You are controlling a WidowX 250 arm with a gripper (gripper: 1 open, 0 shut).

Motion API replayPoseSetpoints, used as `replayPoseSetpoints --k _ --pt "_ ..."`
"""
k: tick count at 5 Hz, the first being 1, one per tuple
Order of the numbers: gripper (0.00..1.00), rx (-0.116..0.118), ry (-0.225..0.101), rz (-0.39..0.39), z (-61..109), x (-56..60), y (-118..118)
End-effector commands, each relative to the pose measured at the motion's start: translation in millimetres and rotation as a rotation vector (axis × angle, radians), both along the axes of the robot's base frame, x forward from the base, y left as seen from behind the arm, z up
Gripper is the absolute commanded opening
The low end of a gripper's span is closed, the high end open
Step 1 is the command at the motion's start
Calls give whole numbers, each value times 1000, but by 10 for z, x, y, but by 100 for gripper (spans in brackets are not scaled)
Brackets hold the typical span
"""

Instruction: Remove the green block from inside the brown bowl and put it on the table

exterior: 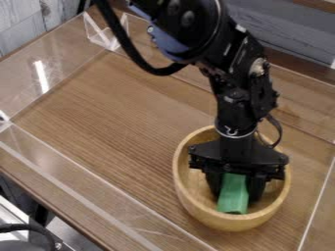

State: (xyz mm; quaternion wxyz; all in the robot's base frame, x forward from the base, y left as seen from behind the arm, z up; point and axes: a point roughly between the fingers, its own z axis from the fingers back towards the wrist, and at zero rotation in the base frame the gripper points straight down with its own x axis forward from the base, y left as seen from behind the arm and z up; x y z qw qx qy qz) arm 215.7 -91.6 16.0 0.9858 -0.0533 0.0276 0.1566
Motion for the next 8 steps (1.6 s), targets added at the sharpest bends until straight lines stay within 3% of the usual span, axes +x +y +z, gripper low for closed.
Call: replayPoseSetpoints --k 1,4,8 --pt "0 18 62 13 -24 -175 75" --pt "0 17 77 -3 189 -249 114" --pt "0 2 43 7 723 -274 327"
